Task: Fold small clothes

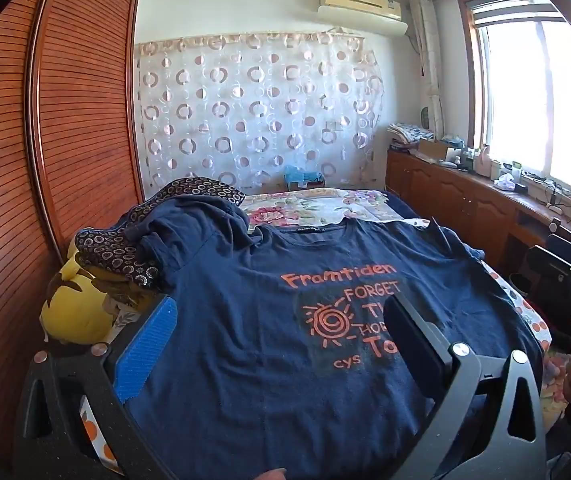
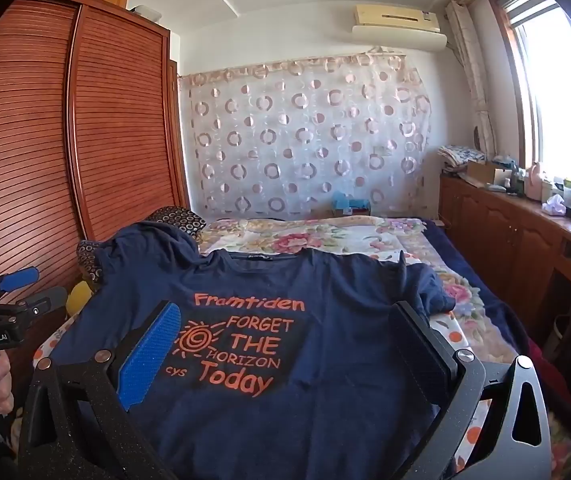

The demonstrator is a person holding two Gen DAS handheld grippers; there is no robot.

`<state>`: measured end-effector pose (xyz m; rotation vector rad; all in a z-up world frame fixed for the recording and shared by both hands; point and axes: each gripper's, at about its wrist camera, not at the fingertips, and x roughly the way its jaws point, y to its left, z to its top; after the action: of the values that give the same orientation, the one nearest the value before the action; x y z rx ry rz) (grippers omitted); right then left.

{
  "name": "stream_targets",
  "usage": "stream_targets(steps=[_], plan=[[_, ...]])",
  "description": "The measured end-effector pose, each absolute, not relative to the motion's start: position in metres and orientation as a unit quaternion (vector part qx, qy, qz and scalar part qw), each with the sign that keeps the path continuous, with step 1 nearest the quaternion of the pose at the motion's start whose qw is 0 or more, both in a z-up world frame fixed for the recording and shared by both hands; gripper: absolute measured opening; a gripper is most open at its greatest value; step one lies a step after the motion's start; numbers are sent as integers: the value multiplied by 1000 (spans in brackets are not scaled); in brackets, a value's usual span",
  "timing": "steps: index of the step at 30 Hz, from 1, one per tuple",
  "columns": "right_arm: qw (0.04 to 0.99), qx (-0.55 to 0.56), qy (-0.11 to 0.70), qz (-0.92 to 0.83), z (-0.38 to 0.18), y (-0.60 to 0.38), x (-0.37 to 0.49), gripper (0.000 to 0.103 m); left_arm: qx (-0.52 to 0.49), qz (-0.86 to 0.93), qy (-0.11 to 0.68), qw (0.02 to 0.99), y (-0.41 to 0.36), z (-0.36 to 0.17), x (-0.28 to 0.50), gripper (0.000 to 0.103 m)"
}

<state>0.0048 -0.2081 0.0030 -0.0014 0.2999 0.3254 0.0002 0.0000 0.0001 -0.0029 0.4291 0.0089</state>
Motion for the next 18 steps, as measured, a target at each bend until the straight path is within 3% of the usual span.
stream_targets(steps=[18], plan=[[975,-3,147,165,1,-206,4,103,-2,6,214,977,0,0,1,103]])
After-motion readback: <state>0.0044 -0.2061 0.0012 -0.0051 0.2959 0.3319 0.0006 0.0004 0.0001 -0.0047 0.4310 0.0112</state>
